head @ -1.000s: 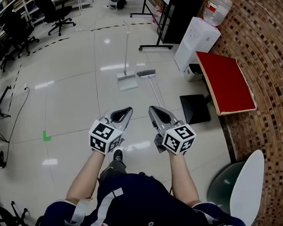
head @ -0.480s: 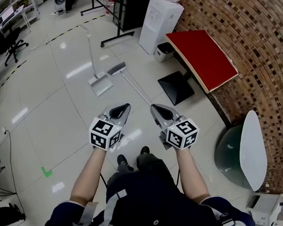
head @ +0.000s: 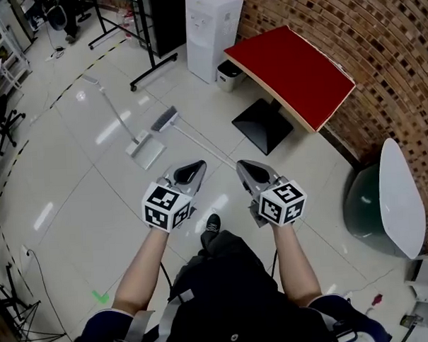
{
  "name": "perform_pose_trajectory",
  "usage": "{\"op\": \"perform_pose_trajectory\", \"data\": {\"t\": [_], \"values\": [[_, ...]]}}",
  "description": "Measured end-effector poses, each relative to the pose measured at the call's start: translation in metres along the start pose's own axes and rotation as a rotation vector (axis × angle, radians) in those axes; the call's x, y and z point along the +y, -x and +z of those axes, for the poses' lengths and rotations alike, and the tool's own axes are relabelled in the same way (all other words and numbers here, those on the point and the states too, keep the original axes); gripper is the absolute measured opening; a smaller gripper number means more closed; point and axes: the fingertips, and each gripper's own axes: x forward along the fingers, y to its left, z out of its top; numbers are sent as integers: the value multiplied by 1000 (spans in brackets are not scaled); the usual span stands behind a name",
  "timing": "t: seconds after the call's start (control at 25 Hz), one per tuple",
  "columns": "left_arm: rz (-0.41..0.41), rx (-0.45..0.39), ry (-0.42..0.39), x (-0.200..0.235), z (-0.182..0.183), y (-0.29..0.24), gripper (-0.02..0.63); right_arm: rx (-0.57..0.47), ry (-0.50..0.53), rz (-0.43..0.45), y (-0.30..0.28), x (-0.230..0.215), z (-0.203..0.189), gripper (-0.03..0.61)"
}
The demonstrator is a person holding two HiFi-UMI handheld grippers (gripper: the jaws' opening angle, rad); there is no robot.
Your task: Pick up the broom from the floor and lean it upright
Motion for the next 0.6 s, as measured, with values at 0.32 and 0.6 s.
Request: {"op": "perform_pose_trajectory", "data": {"t": [0.32,0.6], "values": [[-144,87,-122,10,28,-86,0,-70,-56,-116,-7,-67,26,5],[-319,205,-198,-11,8,-150,0,-107,-159,-315,33,-130,11,5]]}}
